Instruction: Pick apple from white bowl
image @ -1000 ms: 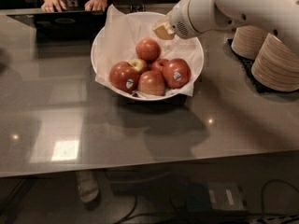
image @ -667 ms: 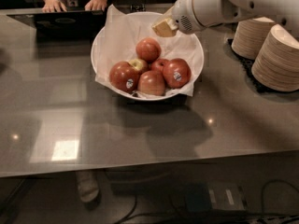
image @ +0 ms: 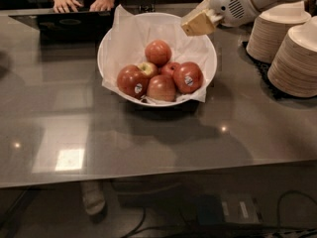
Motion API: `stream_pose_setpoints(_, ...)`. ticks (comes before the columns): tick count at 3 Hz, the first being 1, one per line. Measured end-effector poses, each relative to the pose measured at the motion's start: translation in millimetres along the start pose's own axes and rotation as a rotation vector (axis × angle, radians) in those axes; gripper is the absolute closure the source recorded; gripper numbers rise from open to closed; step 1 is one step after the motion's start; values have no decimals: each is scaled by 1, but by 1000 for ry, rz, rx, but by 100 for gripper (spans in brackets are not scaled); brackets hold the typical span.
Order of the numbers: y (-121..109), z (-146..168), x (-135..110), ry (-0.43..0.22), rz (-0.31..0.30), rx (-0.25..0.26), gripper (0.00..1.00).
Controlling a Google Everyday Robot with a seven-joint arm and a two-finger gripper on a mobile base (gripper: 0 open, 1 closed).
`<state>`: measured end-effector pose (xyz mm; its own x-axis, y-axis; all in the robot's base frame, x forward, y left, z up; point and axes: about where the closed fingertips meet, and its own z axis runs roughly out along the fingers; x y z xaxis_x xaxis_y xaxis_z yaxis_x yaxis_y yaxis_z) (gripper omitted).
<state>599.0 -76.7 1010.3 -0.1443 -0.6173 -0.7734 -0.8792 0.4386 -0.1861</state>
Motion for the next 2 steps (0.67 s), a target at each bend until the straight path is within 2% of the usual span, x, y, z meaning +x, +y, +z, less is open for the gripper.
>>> stream_pose_setpoints(1,15,-25,33,86,-36,-69,100)
stream_pose_setpoints(2,36,-38,54,131,-89,-175,100)
